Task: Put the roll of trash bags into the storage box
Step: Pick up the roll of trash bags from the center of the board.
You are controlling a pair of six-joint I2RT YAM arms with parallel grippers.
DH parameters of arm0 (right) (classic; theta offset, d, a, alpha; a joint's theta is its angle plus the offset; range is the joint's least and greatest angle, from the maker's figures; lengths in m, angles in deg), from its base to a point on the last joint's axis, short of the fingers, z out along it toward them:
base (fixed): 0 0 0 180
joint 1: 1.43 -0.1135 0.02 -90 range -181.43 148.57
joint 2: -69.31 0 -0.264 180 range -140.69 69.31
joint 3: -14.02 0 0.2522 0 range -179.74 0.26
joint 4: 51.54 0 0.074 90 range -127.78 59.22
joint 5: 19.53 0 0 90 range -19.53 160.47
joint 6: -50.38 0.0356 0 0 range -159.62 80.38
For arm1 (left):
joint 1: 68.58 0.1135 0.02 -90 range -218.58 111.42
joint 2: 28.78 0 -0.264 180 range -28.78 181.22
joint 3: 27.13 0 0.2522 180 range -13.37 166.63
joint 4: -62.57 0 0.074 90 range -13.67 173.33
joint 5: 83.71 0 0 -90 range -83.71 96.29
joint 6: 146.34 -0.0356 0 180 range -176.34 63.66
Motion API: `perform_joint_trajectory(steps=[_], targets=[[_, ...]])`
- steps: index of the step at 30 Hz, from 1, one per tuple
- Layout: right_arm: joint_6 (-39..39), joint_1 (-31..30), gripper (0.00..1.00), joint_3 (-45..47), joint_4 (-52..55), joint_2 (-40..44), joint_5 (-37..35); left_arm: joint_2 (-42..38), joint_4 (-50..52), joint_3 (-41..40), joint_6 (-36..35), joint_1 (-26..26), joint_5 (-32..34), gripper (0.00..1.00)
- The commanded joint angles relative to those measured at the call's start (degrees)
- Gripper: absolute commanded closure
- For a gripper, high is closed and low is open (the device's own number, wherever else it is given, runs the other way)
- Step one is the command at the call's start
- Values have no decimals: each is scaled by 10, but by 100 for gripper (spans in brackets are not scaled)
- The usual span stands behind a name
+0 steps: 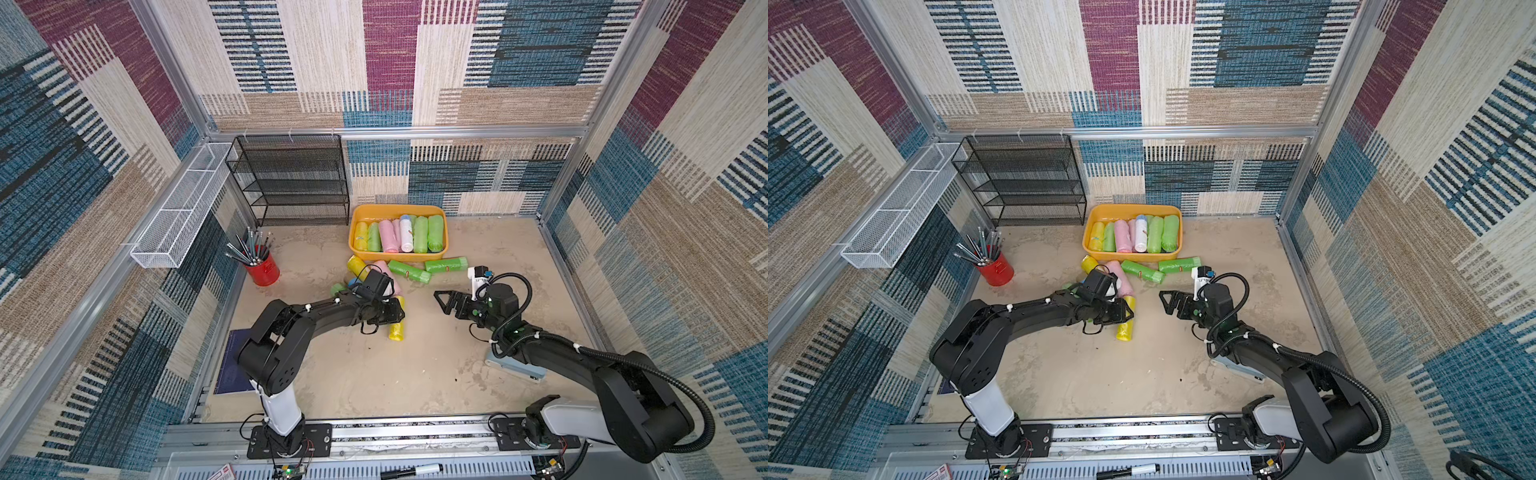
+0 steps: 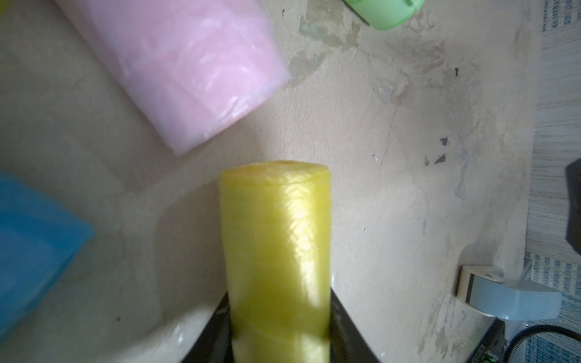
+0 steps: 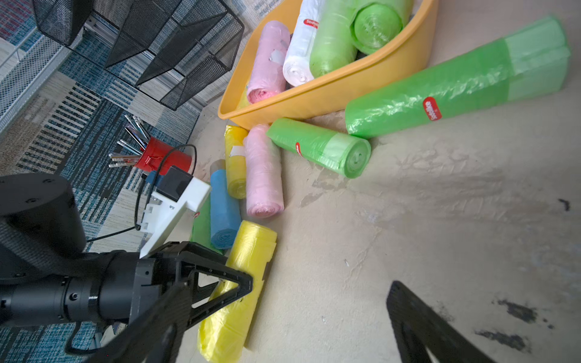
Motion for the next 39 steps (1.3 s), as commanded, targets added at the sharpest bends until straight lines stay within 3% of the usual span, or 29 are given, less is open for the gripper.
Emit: perform_joint_trajectory(steps=[1,10,12,33,39], targets=[[-3,0,1,3,-10,7,-12,0,-4,3,15,-2,-10,62],[7,1,1,-11,0,-9,-18,-11,-3,4,9,-3,-9,63],[7,1,1,-12,6,-11,-22,-11,-5,5,8,-3,-8,69],[2,2,1,-35,52,-35,2,-14,9,28,-10,0,-5,70],[24,2,1,13,-13,-21,28,-13,22,49,-16,1,2,69]])
